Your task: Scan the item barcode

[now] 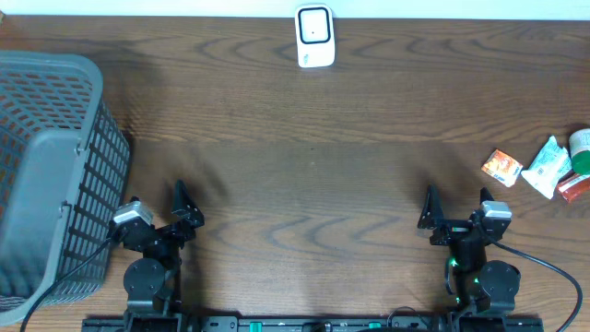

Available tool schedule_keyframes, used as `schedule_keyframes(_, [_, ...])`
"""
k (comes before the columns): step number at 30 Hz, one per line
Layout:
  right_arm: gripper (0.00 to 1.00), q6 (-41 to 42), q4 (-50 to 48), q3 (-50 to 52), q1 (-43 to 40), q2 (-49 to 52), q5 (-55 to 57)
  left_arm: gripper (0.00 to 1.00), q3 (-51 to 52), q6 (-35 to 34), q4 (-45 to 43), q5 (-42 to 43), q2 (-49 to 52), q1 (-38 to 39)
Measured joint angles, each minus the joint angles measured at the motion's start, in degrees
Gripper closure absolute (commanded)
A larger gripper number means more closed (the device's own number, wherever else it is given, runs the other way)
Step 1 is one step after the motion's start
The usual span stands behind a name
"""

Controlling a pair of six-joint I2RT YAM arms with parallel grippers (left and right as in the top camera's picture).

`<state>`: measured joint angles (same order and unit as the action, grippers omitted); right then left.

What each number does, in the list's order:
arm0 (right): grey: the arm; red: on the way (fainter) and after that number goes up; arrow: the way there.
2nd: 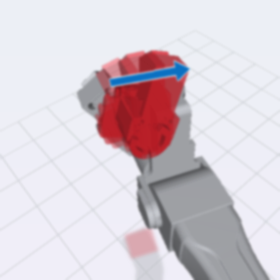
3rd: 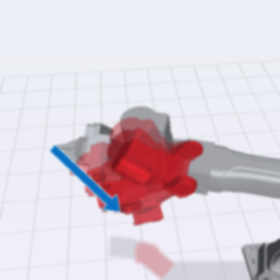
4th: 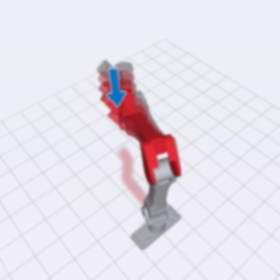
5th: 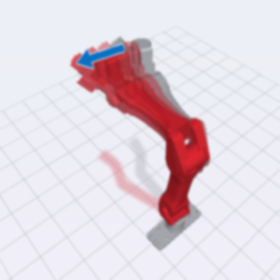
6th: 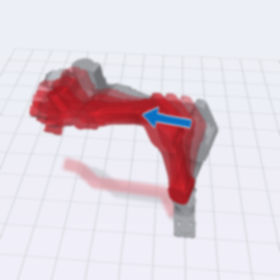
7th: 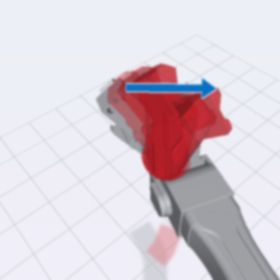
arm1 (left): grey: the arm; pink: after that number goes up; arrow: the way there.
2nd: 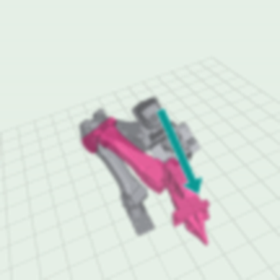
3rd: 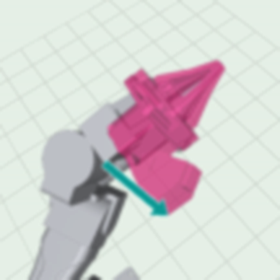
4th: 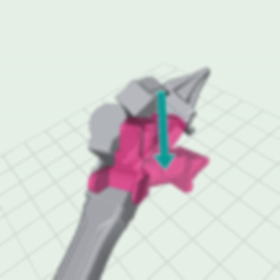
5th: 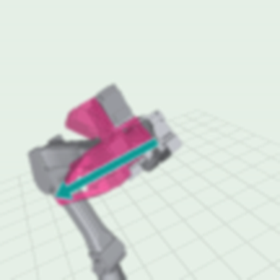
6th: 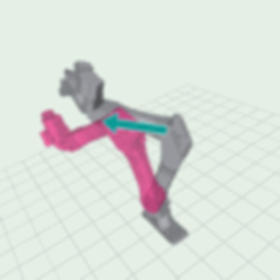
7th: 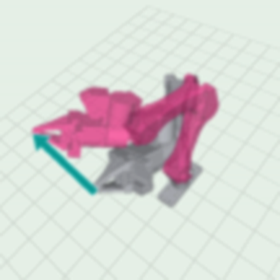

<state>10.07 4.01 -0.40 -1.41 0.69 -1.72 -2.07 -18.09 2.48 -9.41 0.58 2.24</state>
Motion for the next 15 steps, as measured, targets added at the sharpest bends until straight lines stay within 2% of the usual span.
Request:
schedule_keyframes(5, [0.01,0.0,0.0,0.0,0.0,0.0,0.0,0.04,0.0,3.1,0.0,0.0,0.0,0.0])
schedule_keyframes(15, [0.01,0.0,0.0,0.0,0.0,0.0,0.0,0.04,0.0,4.6,0.0,0.0,0.0,0.0])
